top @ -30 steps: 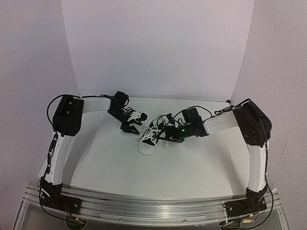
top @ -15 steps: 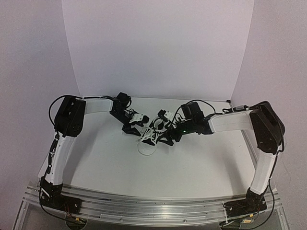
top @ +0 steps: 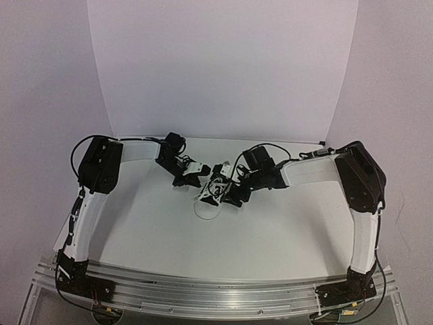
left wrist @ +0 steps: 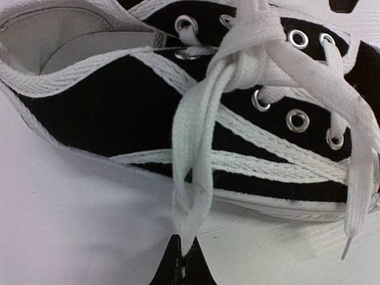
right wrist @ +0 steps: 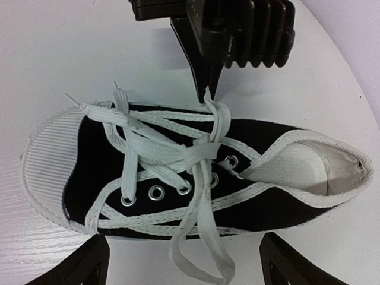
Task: Tie the shoes
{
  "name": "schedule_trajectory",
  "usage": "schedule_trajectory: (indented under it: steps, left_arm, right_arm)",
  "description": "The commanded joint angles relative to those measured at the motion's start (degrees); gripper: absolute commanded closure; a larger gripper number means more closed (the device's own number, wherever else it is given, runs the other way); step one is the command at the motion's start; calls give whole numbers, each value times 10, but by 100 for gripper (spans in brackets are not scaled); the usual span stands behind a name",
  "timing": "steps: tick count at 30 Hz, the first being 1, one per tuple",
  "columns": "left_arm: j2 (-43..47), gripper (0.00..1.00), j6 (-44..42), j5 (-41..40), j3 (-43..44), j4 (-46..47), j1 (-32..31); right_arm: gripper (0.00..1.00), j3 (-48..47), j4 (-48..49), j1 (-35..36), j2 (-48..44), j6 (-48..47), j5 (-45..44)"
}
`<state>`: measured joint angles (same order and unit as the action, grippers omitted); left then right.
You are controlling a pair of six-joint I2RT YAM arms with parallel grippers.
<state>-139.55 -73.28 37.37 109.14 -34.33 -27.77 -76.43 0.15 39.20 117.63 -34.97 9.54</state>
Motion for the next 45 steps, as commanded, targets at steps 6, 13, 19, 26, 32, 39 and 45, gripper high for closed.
schedule_trajectory:
  steps: [6, 13, 19, 26, 32, 39, 45]
  left_arm:
    - [29, 100, 30, 30, 9, 12, -1]
    - [34, 100, 44, 35, 12, 14, -2]
    - [35, 100, 49, 34, 14, 16, -1]
    - [37, 100, 54, 37, 17, 16, -2]
    - [41, 100, 70, 33, 21, 29, -1]
    - [49, 100, 95, -11, -7, 110, 0]
    - [29, 100, 87, -51, -10, 136, 5]
  right_arm:
    - [30, -47, -37, 9, 31, -25, -36]
    - [57, -47, -40, 16, 31, -14, -57]
    - [63, -50, -47, 20, 35, -9, -77]
    - [91, -48, -52, 21, 30, -5, -95]
    - [100, -50, -66, 21, 27, 8, -86]
    - [100, -46, -92, 21, 13, 46, -51]
    - [100, -33, -96, 21, 8, 74, -46]
